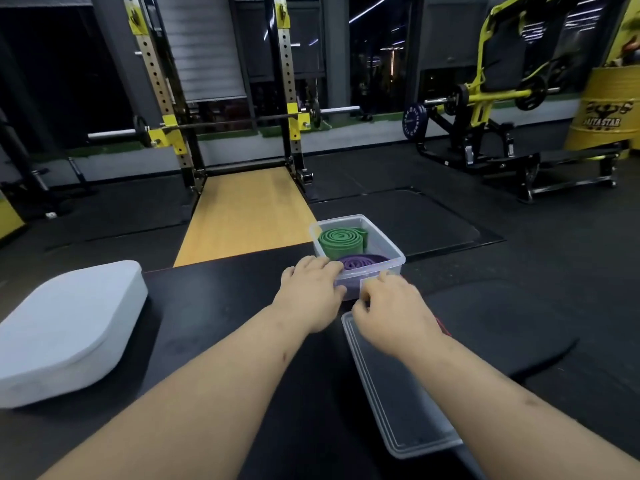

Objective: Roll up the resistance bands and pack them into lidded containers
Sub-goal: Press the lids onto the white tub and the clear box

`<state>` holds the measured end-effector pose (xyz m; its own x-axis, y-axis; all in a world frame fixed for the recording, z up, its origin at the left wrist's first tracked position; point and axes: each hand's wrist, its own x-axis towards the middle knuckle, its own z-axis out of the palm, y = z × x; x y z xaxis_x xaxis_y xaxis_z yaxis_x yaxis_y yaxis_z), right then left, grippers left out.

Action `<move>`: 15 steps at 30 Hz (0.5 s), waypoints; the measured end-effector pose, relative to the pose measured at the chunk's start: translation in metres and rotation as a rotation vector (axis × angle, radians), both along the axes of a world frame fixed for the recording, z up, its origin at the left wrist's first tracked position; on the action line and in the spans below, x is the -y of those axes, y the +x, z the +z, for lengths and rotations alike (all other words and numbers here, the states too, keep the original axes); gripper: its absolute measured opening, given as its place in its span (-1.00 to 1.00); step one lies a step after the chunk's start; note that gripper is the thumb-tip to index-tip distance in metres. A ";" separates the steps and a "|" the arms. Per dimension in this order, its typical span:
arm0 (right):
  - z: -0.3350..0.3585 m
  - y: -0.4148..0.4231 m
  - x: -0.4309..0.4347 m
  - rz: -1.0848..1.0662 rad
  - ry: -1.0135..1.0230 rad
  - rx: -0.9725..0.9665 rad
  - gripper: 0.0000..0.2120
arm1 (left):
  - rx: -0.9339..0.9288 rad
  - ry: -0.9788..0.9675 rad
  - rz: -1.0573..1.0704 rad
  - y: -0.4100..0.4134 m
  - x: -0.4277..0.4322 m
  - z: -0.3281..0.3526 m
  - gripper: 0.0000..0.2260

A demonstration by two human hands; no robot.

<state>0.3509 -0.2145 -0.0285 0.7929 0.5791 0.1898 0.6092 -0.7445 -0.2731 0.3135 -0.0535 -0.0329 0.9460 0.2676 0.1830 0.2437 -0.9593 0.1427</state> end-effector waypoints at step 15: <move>-0.015 -0.049 -0.001 -0.068 -0.188 -0.243 -0.81 | 0.058 0.309 0.013 -0.054 -0.014 0.000 -0.74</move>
